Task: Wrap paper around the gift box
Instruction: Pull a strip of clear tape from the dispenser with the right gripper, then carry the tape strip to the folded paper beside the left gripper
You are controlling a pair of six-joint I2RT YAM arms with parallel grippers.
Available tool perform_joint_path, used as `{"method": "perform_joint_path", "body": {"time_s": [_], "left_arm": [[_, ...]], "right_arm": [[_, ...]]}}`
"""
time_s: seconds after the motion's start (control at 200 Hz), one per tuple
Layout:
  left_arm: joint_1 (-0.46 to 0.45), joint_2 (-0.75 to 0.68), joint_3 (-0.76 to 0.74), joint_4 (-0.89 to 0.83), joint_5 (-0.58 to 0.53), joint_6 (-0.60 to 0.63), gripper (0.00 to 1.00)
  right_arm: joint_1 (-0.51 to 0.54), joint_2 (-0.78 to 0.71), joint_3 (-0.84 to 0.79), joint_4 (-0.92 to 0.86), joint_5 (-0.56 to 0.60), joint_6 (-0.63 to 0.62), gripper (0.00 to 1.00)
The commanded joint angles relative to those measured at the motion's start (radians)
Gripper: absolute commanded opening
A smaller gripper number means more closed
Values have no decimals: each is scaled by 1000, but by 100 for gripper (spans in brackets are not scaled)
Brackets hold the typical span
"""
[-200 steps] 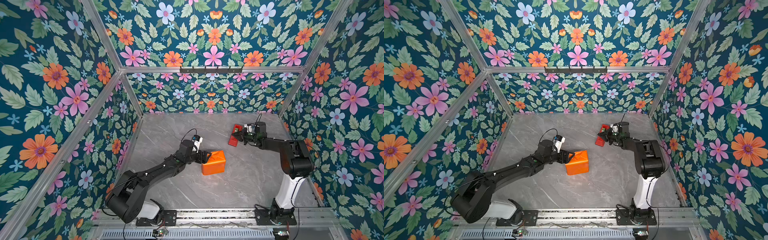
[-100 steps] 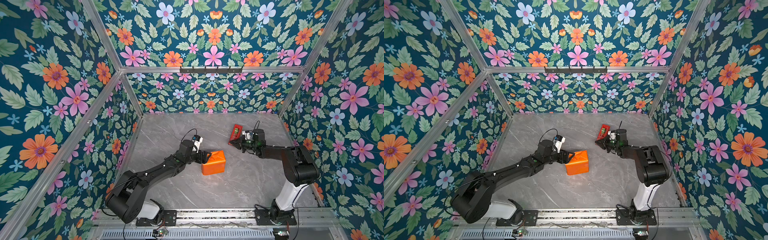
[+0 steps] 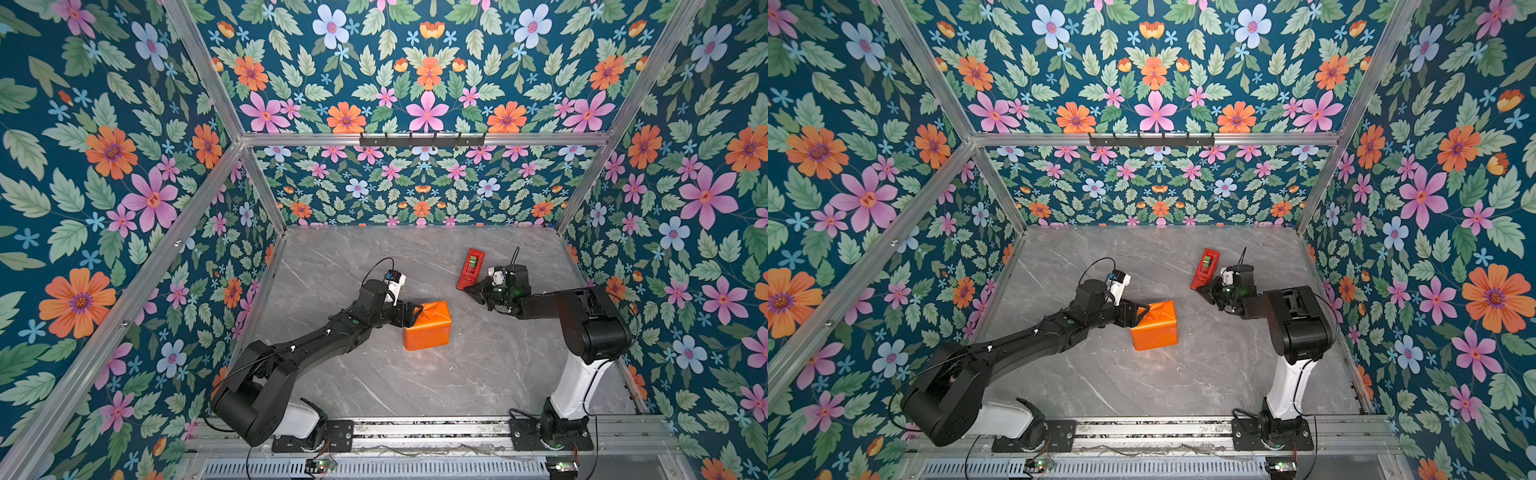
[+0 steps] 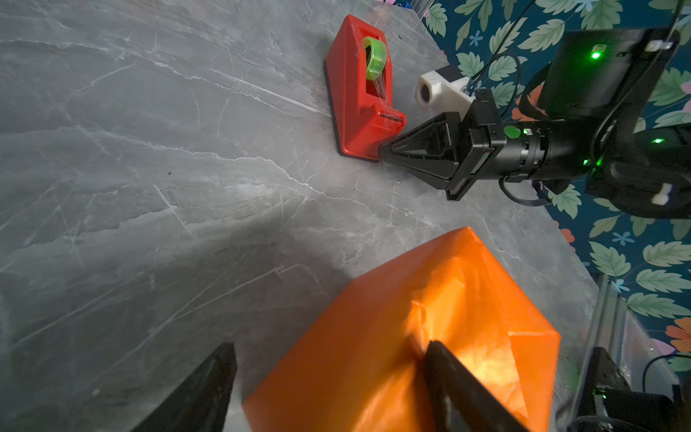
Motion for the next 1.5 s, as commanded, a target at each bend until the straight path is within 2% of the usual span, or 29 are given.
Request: {"method": "perform_joint_path", "body": {"time_s": [0.0,0.15,0.275,0.405,0.44,0.555,0.675,0.815,0.915,1.26,1.495], "left_arm": [[0,10,-10,-171,-38,41,81],[0,8,-11,-172,-39,42,81],[0,13,-11,-172,-38,43,81],[0,14,-12,-171,-38,45,81],[0,13,-13,-172,-39,45,81],[0,17,-11,-171,-38,44,81],[0,13,-12,-171,-41,43,81],[0,14,-9,-171,-42,42,81],[0,12,-8,-171,-42,42,81],[0,14,-5,-178,-46,45,81],[0,20,-3,-178,-49,49,81]], "right_arm": [[-9,16,8,-180,42,-62,0],[-13,13,38,-241,16,-103,0],[-13,-48,42,-304,-15,-142,0],[-8,-229,-21,-368,-50,-181,0],[2,-335,-37,-391,-54,-198,0],[97,-543,-39,-526,-6,-274,0],[229,-640,-27,-545,9,-270,0],[397,-643,14,-557,67,-300,0],[460,-600,34,-530,82,-303,0],[507,-476,71,-464,67,-280,0],[511,-463,45,-435,57,-254,0]]}}
